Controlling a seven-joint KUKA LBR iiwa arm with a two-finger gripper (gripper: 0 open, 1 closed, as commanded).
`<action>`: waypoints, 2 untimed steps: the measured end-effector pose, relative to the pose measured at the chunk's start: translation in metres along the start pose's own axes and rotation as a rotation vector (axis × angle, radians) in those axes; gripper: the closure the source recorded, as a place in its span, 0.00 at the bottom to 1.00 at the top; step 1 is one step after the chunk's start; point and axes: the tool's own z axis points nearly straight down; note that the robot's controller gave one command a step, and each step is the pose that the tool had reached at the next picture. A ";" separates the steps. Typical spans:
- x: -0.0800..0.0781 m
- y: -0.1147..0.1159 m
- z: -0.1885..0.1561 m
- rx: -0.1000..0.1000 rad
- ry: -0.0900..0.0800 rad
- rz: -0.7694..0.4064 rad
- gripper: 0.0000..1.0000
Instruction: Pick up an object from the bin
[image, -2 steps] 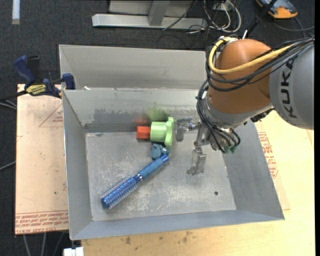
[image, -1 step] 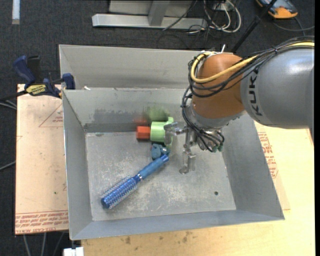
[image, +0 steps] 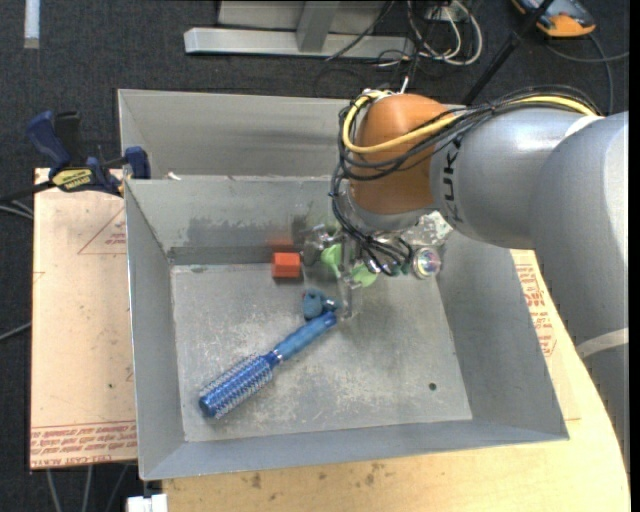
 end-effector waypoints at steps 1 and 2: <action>0.046 0.013 0.023 0.000 0.012 0.277 0.00; 0.045 0.012 0.022 0.001 0.010 0.275 1.00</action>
Offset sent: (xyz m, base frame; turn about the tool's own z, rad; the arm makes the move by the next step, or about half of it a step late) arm -0.0467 -0.0046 -0.0231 0.2775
